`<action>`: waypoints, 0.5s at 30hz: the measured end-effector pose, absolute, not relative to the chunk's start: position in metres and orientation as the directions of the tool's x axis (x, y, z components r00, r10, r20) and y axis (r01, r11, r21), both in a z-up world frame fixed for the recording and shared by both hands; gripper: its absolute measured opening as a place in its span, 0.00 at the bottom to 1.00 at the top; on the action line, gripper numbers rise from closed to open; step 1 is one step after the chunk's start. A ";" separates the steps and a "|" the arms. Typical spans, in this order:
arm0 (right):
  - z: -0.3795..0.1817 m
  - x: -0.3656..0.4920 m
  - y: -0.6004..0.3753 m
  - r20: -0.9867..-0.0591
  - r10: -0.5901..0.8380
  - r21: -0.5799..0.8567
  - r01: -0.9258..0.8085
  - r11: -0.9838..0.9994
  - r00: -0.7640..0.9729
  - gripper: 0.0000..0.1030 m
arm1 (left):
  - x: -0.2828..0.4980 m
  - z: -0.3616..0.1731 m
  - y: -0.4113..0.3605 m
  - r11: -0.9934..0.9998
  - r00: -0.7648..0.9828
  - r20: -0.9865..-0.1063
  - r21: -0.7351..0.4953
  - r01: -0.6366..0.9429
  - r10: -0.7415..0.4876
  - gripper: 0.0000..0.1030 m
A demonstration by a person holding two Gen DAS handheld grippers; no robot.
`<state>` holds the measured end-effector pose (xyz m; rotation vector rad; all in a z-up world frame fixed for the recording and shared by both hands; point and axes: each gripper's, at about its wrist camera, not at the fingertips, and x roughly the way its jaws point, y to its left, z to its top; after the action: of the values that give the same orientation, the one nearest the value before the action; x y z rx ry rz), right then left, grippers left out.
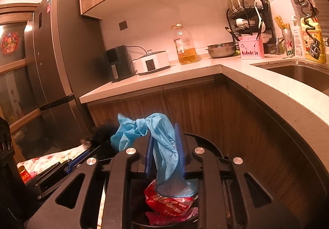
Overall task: Collect trash
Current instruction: 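Open both grippers over the bin to drop the bag and glove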
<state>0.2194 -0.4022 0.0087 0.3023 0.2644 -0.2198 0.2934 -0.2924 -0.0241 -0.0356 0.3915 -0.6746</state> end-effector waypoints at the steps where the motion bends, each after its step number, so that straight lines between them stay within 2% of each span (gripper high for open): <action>1: 0.008 0.220 -0.403 -0.291 -0.175 0.264 0.254 0.930 0.941 0.22 | 0.293 -0.025 -0.293 0.785 0.714 -0.341 -0.152 0.600 -0.612 0.19; 2: 0.007 0.220 -0.404 -0.294 -0.176 0.264 0.256 0.930 0.940 0.23 | 0.293 -0.025 -0.293 0.786 0.714 -0.341 -0.152 0.600 -0.611 0.27; 5: 0.006 0.221 -0.405 -0.301 -0.180 0.264 0.263 0.928 0.937 0.29 | 0.293 -0.025 -0.291 0.786 0.716 -0.334 -0.160 0.598 -0.613 0.38; 8: 0.005 0.221 -0.406 -0.302 -0.190 0.263 0.273 0.925 0.934 0.41 | 0.293 -0.026 -0.287 0.798 0.729 -0.334 -0.157 0.582 -0.598 0.46; 15: 0.002 0.219 -0.406 -0.310 -0.188 0.272 0.277 0.922 0.932 0.50 | 0.291 -0.026 -0.273 0.824 0.754 -0.337 -0.167 0.541 -0.563 0.55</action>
<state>0.2193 -0.4065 0.0017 0.3183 0.2840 -0.2419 0.2907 -0.2726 -0.0263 -0.0605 0.3868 -0.6026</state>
